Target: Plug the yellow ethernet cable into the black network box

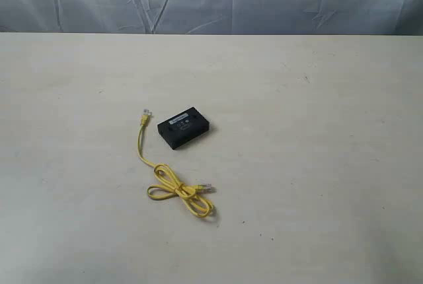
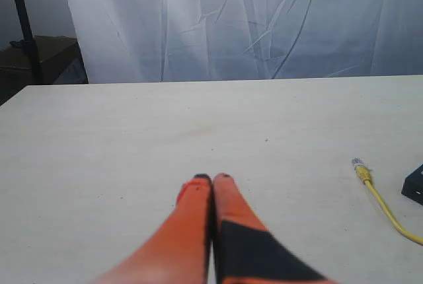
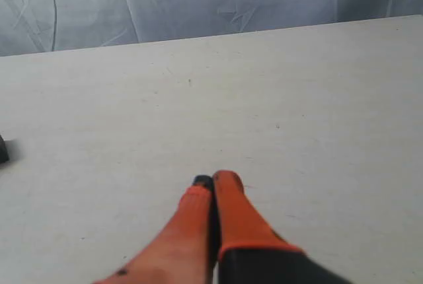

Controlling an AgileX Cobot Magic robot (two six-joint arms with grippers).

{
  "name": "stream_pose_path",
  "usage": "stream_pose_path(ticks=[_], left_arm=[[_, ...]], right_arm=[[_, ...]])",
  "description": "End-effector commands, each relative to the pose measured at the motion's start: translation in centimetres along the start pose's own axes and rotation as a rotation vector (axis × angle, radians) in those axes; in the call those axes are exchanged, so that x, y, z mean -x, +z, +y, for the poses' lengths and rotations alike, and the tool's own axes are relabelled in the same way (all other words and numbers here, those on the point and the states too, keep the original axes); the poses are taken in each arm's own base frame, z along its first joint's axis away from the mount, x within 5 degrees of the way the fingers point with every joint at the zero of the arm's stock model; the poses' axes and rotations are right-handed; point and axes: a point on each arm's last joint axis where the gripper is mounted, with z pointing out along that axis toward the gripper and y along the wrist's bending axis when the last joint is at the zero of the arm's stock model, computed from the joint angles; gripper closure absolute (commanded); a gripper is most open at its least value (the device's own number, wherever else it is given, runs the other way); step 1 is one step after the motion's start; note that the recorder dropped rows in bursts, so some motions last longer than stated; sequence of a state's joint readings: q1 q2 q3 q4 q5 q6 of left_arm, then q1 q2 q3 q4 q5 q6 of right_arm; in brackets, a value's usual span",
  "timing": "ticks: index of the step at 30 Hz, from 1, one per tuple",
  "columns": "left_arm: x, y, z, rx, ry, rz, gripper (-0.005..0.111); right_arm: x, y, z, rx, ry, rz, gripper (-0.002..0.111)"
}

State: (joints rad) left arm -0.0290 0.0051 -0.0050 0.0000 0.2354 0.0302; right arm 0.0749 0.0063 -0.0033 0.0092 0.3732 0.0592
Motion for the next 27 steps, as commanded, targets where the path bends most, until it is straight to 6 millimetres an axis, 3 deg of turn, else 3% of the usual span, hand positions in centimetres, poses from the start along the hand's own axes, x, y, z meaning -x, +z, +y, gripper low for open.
stream_pose_path(ticks=[1, 6, 19, 24, 27], left_arm=[[-0.1, 0.0, 0.0, 0.001, -0.009, -0.004, 0.107], [-0.1, 0.0, 0.0, 0.001, -0.009, -0.004, 0.107], [-0.1, 0.0, 0.0, 0.001, -0.009, -0.004, 0.107], [-0.1, 0.0, 0.0, 0.001, -0.009, -0.004, 0.107], [-0.1, 0.0, 0.0, 0.001, -0.009, -0.004, 0.107]], right_arm=[[0.0, 0.0, 0.0, -0.005, -0.003, -0.016, 0.108], [0.9, -0.1, 0.0, 0.001, -0.005, -0.115, 0.108], [5.1, -1.7, 0.3, 0.029, -0.008, -0.613, 0.108], [5.5, -1.9, 0.3, 0.032, -0.008, -0.666, 0.108], [6.0, -1.8, 0.3, 0.028, 0.013, -0.553, 0.109]])
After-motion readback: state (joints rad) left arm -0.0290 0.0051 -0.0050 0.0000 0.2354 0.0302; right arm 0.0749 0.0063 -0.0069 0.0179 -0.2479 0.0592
